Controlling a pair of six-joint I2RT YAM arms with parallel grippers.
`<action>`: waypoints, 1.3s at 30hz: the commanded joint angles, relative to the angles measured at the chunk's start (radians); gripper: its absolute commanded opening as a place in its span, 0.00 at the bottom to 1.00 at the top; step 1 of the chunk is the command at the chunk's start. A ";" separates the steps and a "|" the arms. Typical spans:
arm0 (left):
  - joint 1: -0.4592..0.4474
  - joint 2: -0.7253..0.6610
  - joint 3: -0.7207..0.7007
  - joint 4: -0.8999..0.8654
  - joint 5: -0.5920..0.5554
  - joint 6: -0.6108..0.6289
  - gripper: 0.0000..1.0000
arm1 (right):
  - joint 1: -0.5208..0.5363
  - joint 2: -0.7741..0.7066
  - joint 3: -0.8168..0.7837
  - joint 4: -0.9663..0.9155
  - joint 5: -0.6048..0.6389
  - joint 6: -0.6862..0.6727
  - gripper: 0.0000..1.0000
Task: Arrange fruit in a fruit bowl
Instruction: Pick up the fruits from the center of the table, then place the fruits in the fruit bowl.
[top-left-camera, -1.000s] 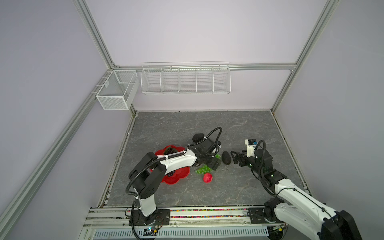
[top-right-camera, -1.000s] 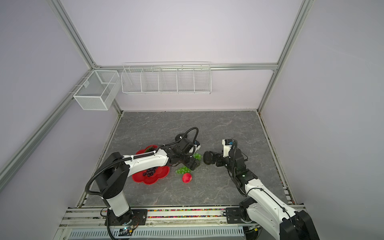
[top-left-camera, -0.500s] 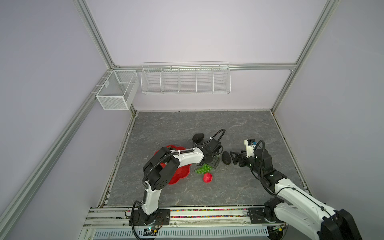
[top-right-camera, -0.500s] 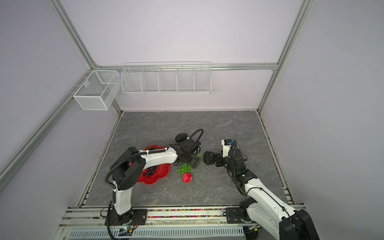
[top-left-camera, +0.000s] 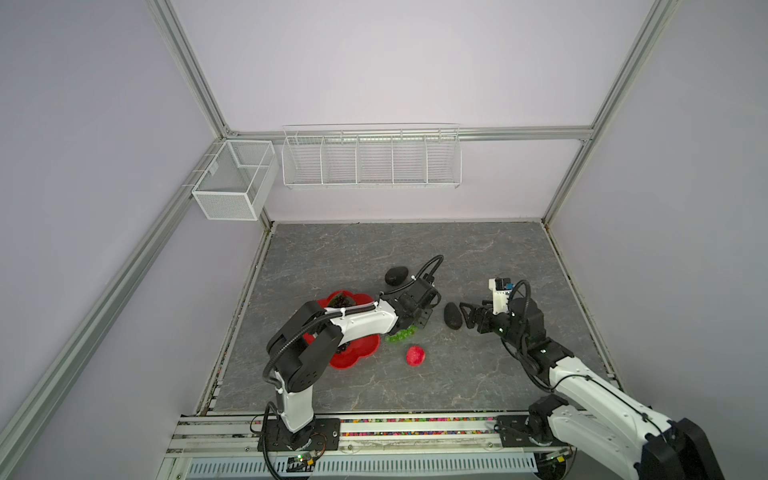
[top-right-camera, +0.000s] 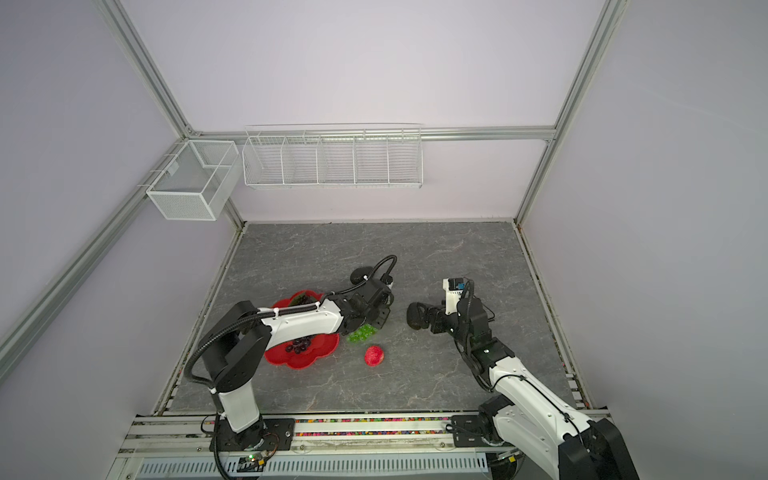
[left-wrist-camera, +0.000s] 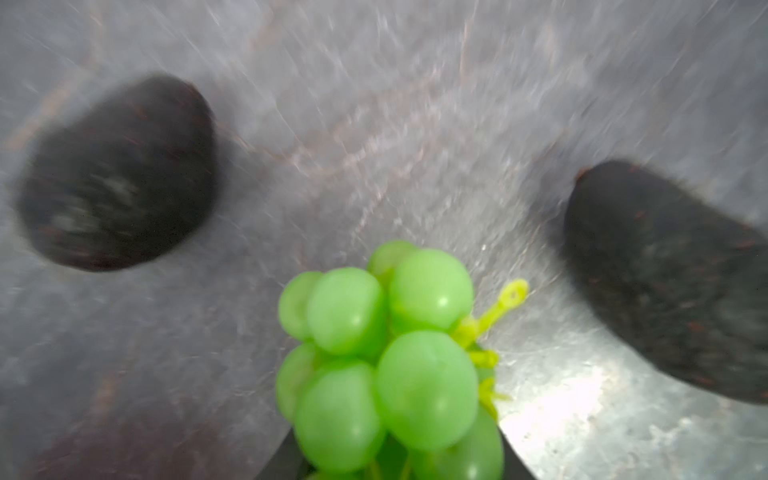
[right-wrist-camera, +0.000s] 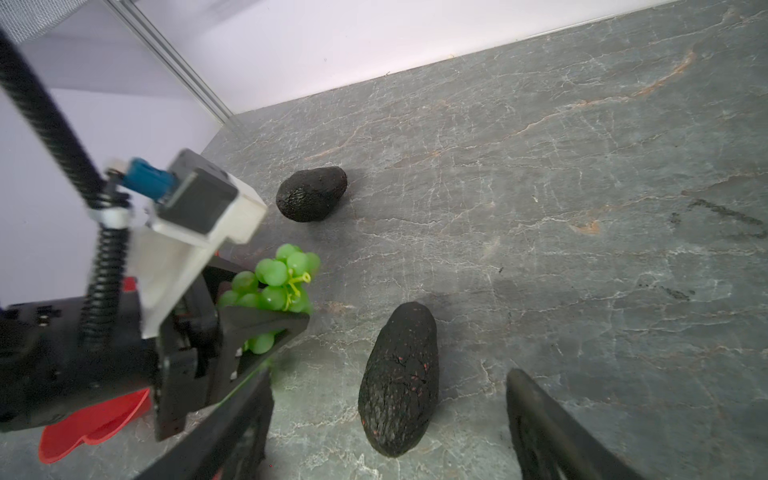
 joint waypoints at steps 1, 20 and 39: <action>0.002 -0.091 -0.041 0.147 -0.089 0.028 0.39 | -0.006 -0.027 -0.025 0.048 -0.030 -0.010 0.89; 0.071 -0.562 -0.258 -0.148 -0.227 -0.249 0.37 | 0.203 0.035 0.002 0.277 -0.373 -0.156 0.88; 0.201 -0.258 -0.201 -0.213 -0.179 -0.382 0.47 | 0.256 0.096 0.051 0.224 -0.411 -0.211 0.88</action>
